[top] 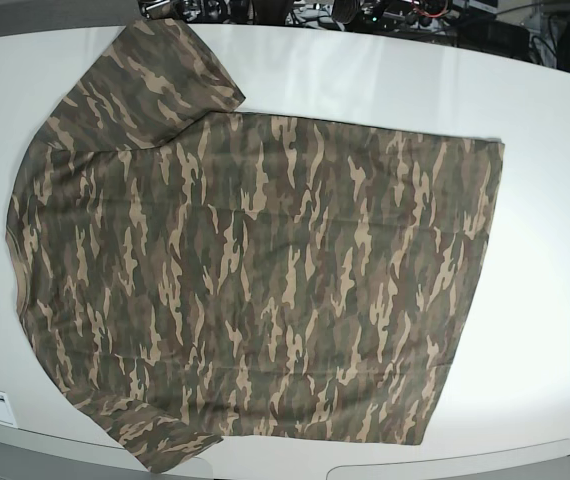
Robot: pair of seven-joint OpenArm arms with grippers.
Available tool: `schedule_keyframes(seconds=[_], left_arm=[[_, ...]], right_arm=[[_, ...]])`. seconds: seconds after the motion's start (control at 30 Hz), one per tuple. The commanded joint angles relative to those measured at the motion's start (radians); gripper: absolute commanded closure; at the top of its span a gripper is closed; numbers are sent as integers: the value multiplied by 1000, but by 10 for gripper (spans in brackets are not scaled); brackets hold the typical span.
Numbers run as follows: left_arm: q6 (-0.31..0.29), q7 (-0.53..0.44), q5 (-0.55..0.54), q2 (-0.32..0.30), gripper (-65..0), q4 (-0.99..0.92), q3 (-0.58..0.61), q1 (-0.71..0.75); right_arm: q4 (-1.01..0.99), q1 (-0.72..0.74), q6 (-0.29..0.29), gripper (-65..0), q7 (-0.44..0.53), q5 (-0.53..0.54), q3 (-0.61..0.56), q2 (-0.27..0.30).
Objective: Fold the T-shirt properly
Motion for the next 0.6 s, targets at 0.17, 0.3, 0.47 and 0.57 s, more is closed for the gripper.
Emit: schedule_keyframes(seconds=[0.17,0.3,0.47,0.57], left_arm=[[-3,-6,-5,1,0,5,0,3],[-4,-5,-5,1,0,5,0,3],[-18,-5,-5,0,0,5,0,3],[-19,-5,-5,1,0,6,0,3]], right_arm=[[18,24,3,0,-3,3,-1,5],[18,24,4,0,-3,3,-1,5],[18,24,4,0,-3,3,-1,5],[18,24,4,0,-3,3,-1,5]])
